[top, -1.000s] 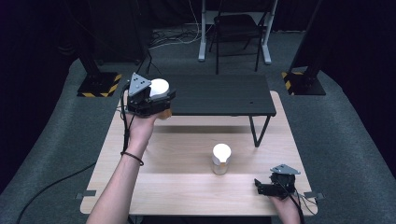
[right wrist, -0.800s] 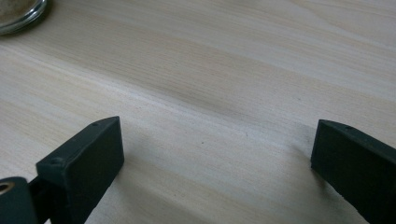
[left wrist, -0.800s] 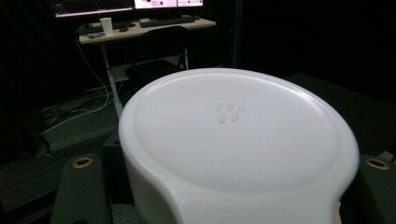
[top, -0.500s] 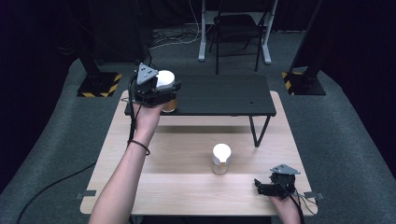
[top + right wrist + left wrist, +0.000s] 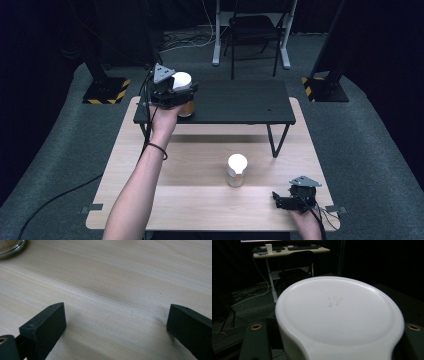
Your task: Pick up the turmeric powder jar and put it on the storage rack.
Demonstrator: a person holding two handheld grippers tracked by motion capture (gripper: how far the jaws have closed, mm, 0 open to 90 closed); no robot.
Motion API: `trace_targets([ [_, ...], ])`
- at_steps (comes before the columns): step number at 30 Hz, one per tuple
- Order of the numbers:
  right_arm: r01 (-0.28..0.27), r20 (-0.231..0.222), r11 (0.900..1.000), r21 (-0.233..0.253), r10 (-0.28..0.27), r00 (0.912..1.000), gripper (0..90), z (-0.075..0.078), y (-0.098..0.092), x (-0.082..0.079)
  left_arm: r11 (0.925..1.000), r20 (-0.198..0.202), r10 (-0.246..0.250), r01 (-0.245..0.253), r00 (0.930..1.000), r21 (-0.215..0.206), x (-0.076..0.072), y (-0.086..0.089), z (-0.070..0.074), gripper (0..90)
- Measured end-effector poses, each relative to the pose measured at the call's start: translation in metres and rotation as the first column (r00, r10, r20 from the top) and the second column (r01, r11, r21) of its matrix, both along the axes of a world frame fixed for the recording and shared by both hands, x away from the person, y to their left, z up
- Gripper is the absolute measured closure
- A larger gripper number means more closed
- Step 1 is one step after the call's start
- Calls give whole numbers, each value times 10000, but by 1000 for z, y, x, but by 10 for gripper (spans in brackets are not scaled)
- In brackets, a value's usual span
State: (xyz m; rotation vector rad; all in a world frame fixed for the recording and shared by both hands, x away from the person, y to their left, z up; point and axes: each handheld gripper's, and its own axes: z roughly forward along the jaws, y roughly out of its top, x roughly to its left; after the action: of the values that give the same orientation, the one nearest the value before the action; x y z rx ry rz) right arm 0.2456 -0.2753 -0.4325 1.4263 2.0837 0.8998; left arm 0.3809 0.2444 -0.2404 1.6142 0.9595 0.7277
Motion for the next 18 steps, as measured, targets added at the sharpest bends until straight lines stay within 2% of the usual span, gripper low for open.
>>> trace_targets([
  [10,4,-4,10000,6,-4,10000,14,0,0,0,10000,-147,57,-58,9999,-47,5,-2,-1,299],
  [14,-2,3,10000,3,2,10000,14,0,0,0,10000,-337,-16,13,9994,-75,7,0,3,295],
  [18,4,-2,10000,4,-4,10000,14,0,0,0,9999,-246,25,-29,9997,-140,3,2,4,257],
])
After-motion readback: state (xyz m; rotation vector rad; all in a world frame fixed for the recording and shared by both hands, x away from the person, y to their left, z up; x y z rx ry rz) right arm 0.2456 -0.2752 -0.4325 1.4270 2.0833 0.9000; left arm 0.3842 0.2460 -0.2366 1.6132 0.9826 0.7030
